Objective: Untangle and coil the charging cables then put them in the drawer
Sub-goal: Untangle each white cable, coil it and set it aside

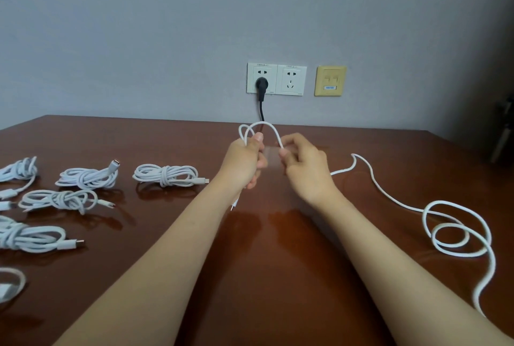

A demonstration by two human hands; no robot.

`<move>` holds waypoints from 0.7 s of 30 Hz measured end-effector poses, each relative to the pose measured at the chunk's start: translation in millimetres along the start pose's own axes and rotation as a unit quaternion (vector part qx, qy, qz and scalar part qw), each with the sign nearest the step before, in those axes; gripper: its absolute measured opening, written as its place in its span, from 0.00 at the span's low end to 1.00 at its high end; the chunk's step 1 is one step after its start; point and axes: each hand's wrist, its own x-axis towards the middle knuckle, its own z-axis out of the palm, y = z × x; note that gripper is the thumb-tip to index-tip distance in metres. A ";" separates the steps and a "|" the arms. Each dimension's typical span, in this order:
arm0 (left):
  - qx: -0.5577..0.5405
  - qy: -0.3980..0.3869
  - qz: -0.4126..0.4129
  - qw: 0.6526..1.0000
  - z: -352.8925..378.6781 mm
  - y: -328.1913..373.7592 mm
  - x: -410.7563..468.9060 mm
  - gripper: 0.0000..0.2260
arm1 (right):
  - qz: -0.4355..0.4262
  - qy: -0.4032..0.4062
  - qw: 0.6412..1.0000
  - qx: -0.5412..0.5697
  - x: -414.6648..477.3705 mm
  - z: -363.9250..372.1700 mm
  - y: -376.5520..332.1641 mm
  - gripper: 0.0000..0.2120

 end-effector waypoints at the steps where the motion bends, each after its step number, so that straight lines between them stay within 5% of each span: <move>1: 0.008 0.003 0.005 1.000 1.9 -1.0 0.3 0.14 | -0.005 0.005 1.000 0.012 -1.6 3.3 -4.0 0.05; 13: 0.136 0.037 0.094 0.986 13.7 -1.4 -4.1 0.11 | -0.018 -0.007 1.000 -0.005 -6.6 3.4 -11.6 0.07; 21: 0.321 0.110 0.152 0.928 9.7 -1.6 -3.8 0.13 | -0.027 -0.014 0.988 -0.150 -11.4 -2.4 -20.8 0.08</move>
